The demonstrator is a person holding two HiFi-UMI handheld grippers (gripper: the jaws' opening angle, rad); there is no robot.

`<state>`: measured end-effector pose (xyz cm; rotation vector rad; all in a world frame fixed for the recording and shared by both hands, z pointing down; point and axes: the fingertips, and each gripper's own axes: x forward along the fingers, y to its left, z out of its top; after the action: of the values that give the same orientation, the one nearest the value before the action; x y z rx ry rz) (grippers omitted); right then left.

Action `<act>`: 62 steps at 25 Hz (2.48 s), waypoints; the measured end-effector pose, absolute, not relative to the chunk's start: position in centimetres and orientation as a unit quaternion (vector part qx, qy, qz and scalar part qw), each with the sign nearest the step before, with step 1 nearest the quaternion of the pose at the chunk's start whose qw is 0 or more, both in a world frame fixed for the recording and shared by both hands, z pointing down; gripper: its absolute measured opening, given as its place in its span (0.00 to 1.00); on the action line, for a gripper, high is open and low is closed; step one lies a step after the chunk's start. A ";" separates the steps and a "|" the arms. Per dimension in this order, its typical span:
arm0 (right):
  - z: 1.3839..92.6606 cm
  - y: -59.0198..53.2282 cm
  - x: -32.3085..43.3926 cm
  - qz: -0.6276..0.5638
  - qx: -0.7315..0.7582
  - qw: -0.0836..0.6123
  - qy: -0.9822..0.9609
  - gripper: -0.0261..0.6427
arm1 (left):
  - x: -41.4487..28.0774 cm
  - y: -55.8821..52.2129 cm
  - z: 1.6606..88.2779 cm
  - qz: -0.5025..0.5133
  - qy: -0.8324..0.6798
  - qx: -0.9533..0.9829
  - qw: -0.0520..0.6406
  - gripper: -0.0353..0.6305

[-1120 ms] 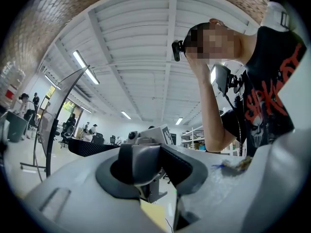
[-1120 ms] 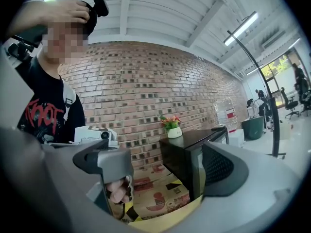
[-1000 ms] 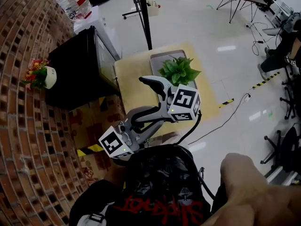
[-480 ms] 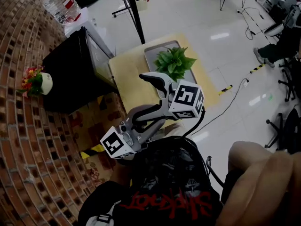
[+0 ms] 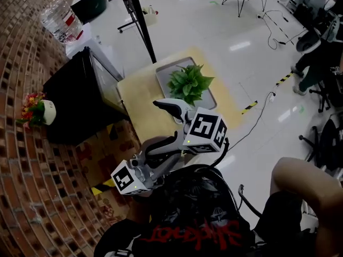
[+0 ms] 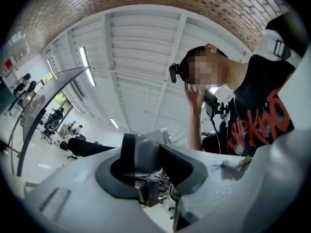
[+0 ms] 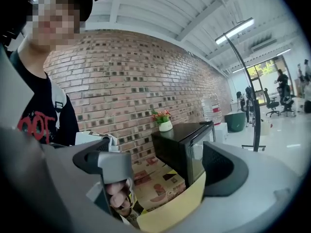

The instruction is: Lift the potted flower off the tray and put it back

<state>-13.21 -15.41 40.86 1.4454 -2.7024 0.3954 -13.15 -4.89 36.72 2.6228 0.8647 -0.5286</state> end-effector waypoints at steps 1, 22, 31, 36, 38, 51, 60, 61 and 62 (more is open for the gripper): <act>40.6 -15.4 -13.2 0.127 0.470 0.027 -0.873 0.92 | -13.2 -4.9 36.6 -0.188 0.306 0.919 0.164 0.27; 40.2 -17.2 -11.9 0.142 0.432 -0.240 -0.858 0.88 | -13.0 -7.7 37.3 -0.238 0.295 0.897 0.227 0.25; 36.4 -14.5 -12.1 0.092 0.464 -0.195 -0.859 0.75 | -13.8 -5.7 35.2 -0.269 0.369 0.858 0.235 0.25; 35.5 -14.3 -14.0 0.073 0.427 -0.152 -0.888 0.56 | -14.7 -6.6 34.6 -0.297 0.395 0.824 0.278 0.25; 34.5 -13.3 -15.5 0.062 0.395 -0.136 -0.906 0.38 | -15.1 -6.4 34.2 -0.305 0.421 0.801 0.297 0.25; 36.7 -11.2 -13.2 0.036 0.453 -0.135 -0.880 0.33 | -14.5 -5.4 35.7 -0.251 0.395 0.857 0.213 0.26; 41.1 -9.7 -4.5 0.015 0.697 0.001 -0.717 0.04 | -12.5 -13.2 39.1 -0.168 0.144 0.968 0.119 0.24; 41.2 -9.9 -4.8 0.006 0.702 0.018 -0.712 0.04 | -12.0 -12.9 39.6 -0.155 0.134 0.973 0.109 0.23; 41.5 -10.1 -5.1 0.003 0.707 0.034 -0.706 0.04 | -11.5 -12.6 40.0 -0.141 0.128 0.976 0.101 0.22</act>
<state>-5.07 -10.06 41.49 2.1748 -2.1722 0.0104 -11.48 -12.59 39.99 2.8844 0.3767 -0.4173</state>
